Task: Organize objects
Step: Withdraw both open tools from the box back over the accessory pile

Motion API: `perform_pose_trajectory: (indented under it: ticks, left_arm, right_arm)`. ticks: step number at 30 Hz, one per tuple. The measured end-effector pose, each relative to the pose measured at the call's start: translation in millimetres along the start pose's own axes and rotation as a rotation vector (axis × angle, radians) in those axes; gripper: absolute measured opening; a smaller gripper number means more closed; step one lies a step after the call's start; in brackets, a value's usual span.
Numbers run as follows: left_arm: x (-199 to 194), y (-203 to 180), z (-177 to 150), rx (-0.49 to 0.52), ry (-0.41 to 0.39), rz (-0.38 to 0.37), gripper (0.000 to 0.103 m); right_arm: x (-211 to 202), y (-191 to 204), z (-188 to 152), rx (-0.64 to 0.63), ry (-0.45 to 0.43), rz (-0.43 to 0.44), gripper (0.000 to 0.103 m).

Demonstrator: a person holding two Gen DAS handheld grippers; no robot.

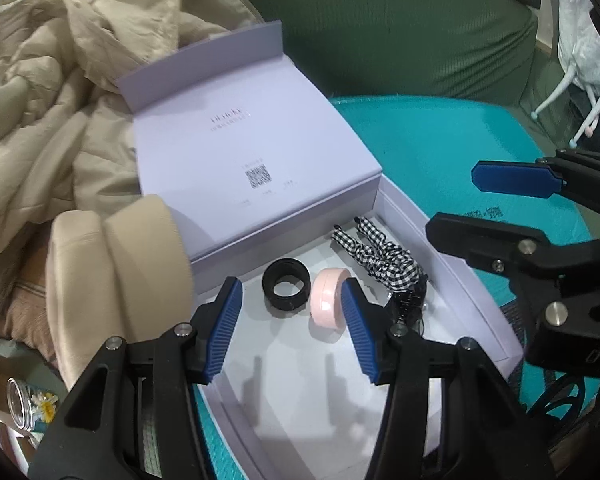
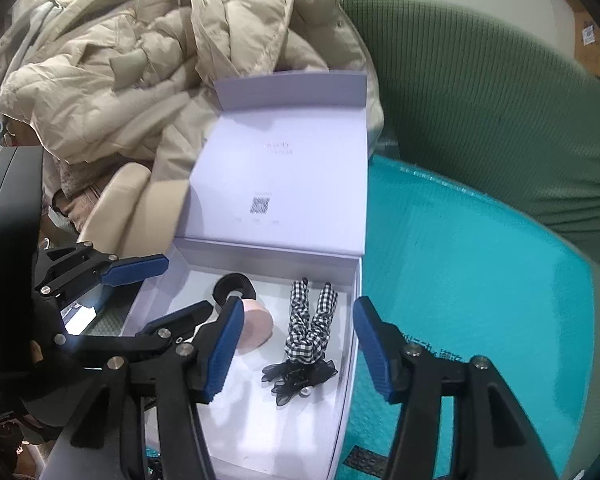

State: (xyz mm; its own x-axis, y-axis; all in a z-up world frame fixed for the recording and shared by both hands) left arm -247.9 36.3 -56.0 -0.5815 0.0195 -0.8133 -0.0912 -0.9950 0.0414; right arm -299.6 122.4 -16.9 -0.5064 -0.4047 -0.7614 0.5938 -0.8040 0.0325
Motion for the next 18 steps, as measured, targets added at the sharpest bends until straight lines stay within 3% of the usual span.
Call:
perform_pose_trajectory:
  ticks: [4, 7, 18]
  left_arm:
    - [-35.1, 9.5, -2.2, -0.028, -0.022, 0.000, 0.053]
    - [-45.6, 17.0, -0.3, -0.045, -0.044, 0.004, 0.059]
    - [-77.5, 22.9, -8.6, -0.076, -0.075, 0.026, 0.064]
  right_arm:
    - [-18.1, 4.4, 4.0, -0.002, -0.026, 0.016, 0.061]
    - [-32.0, 9.2, 7.7, -0.007, -0.053, 0.007, 0.065]
    - [-61.3, 21.9, 2.2, -0.031, -0.088, -0.001, 0.068]
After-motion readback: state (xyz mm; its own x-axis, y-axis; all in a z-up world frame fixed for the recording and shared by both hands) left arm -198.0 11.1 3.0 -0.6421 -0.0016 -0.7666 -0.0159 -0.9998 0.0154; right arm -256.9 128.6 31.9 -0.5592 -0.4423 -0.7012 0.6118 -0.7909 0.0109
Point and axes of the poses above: each gripper's, at about its wrist camera, not at the fingertips, and x roughly the way its jaws point, y to its left, z to its top, the point moved 7 cm from there along x, roughly the way its jaws point, and after that the axes turned 4 degrees about -z, right-handed, at the moved point
